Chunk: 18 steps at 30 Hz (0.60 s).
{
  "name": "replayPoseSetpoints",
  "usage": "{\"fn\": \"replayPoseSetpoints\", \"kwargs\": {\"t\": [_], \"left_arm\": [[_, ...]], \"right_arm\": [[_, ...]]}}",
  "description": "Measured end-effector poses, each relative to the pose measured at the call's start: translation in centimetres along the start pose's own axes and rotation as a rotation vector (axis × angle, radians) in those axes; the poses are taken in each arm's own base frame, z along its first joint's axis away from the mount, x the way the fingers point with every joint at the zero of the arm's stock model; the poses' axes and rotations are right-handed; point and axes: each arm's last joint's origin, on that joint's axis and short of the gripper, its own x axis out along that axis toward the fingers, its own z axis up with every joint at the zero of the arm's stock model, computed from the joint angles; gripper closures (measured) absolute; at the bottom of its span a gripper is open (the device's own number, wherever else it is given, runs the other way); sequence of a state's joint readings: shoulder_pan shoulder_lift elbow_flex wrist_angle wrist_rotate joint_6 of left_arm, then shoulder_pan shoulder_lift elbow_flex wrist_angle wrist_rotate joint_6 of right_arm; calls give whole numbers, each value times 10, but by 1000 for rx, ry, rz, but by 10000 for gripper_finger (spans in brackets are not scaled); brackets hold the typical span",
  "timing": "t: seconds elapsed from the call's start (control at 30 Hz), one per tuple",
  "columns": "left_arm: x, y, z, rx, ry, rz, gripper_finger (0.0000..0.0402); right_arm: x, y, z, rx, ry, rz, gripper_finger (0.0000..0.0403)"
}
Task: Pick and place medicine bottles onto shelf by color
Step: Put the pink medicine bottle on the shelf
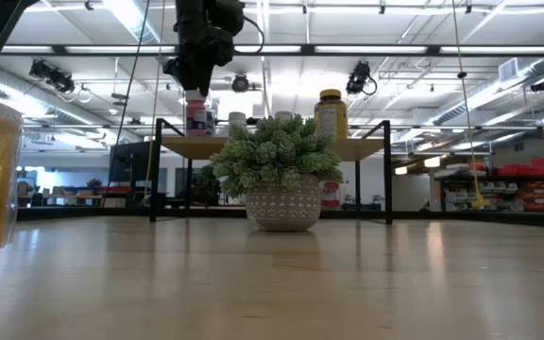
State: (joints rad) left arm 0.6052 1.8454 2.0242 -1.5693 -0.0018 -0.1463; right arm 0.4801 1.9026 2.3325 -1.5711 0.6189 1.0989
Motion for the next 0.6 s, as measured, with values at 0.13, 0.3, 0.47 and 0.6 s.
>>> {"fn": "replayPoseSetpoints", "kwargs": {"t": [0.13, 0.3, 0.47, 0.6], "left_arm": [[6, 0, -1, 4, 27, -5, 219], [16, 4, -3, -2, 65, 5, 210], [16, 4, -3, 17, 63, 8, 213], [17, 6, -3, 13, 64, 4, 214]], "right_arm": [[0, 0, 0, -4, 3, 2, 89], [0, 0, 0, -4, 4, 2, 89], [0, 0, 0, 5, 3, 2, 89], [0, 0, 0, 1, 3, 2, 89]]}}
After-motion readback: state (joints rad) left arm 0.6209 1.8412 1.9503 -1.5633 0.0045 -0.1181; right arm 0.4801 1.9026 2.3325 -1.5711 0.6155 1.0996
